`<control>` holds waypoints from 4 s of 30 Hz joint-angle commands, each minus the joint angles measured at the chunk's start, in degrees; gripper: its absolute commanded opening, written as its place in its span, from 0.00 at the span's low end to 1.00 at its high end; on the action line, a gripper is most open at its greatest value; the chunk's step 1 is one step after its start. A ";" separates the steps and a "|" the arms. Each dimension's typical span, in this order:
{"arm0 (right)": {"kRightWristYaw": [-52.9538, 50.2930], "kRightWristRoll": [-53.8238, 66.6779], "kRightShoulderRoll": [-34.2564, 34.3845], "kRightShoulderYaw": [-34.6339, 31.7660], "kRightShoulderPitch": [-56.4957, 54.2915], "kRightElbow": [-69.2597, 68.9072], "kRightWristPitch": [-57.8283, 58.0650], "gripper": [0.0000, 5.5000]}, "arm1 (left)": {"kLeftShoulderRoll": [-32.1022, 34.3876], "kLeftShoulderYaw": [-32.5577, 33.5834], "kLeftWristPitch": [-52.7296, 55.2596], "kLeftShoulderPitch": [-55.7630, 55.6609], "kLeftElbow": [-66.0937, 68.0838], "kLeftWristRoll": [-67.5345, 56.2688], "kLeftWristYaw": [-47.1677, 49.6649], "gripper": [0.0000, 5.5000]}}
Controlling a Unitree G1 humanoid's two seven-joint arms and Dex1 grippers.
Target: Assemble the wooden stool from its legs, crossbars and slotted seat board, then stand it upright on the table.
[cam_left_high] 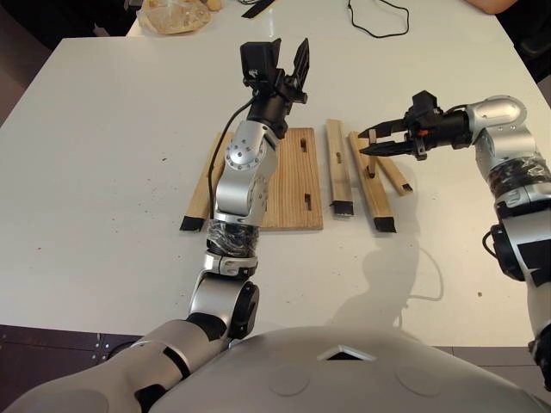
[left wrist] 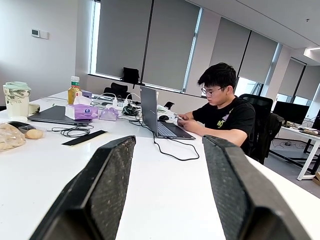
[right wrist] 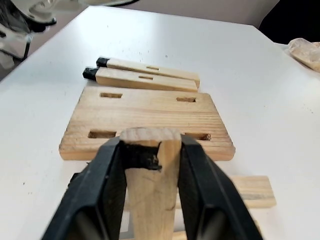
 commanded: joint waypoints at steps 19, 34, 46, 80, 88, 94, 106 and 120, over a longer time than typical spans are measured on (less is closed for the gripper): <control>-0.02 -3.83 0.56 -12.84 10.07 3.36 -3.10 0.24 | 3.37 1.39 4.56 -0.74 -1.02 -1.88 -3.12 0.45; -7.63 -14.50 1.47 -11.35 14.33 7.62 -5.90 0.24 | 4.52 2.30 7.32 0.44 -3.81 -3.03 -3.28 0.45; -7.17 -10.87 -0.93 -13.37 10.83 -3.39 5.75 0.24 | 1.64 0.37 8.55 5.18 -10.44 -1.98 -0.18 0.45; -14.90 -7.33 -4.72 -22.34 20.30 -27.96 21.47 0.52 | 2.13 -0.32 9.99 7.76 -14.33 -1.57 1.84 0.45; -24.06 -0.02 -2.00 -27.06 16.72 -41.65 33.22 0.52 | 2.13 -0.13 9.88 8.30 -15.22 -1.55 2.54 0.45; -33.61 -5.27 5.95 -19.66 16.59 -46.05 32.99 0.52 | 2.29 -0.29 9.30 7.61 -14.18 -1.43 2.19 0.45; -39.51 -0.88 9.64 -23.88 12.43 -45.60 37.07 0.52 | 2.00 -0.26 9.60 7.44 -13.91 -1.88 2.15 0.45; -37.39 -3.22 8.97 -20.12 18.74 -45.00 32.03 0.52 | 1.53 -0.07 8.90 7.03 -13.28 -2.07 2.24 0.45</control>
